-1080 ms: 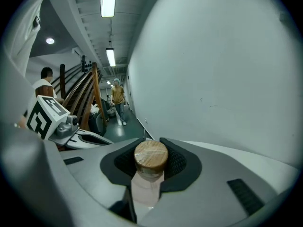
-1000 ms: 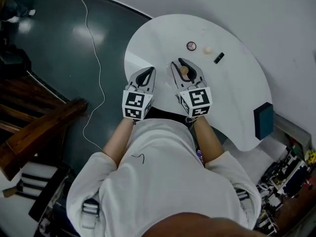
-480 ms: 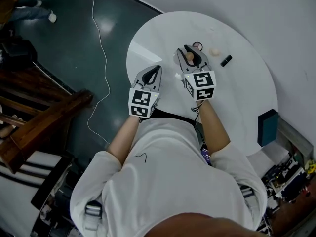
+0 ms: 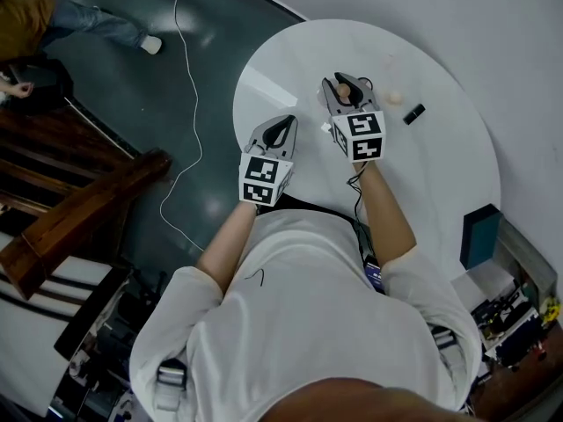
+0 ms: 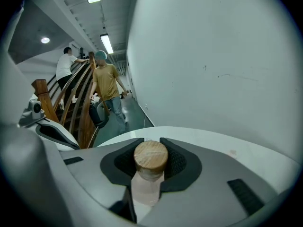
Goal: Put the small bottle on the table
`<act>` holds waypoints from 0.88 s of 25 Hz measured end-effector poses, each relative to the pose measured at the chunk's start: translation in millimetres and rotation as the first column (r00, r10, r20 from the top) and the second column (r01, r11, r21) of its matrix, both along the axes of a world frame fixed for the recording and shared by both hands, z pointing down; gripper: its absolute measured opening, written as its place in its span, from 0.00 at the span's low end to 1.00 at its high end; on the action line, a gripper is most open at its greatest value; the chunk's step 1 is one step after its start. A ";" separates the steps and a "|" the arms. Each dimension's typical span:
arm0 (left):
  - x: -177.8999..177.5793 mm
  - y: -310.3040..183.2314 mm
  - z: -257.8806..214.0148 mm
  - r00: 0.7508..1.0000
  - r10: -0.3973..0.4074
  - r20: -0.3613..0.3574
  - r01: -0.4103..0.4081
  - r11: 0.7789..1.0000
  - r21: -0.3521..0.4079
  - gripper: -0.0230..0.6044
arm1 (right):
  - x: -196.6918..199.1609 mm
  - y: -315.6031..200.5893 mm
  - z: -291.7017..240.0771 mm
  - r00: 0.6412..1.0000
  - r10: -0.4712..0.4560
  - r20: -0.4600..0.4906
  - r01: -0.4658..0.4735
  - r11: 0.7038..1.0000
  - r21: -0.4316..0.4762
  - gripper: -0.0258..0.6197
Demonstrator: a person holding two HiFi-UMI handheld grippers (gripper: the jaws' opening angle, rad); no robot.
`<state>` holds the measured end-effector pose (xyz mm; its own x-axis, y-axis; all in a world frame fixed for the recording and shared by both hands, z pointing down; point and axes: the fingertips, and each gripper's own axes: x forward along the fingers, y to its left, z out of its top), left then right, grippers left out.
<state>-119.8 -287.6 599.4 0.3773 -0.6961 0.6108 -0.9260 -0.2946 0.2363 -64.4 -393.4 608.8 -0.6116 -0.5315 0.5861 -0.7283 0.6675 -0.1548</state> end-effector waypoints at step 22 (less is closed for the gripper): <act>-10.8 12.6 4.9 1.000 -0.024 0.006 0.024 1.000 -0.019 0.06 | -6.3 2.2 33.7 0.998 0.004 -0.066 -0.005 1.000 -0.028 0.20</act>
<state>-130.6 -275.0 604.3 0.3566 -0.6934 0.6261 -0.9342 -0.2675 0.2359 -70.7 -391.3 642.5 -0.5688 -0.5166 0.6400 -0.7405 0.6602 -0.1254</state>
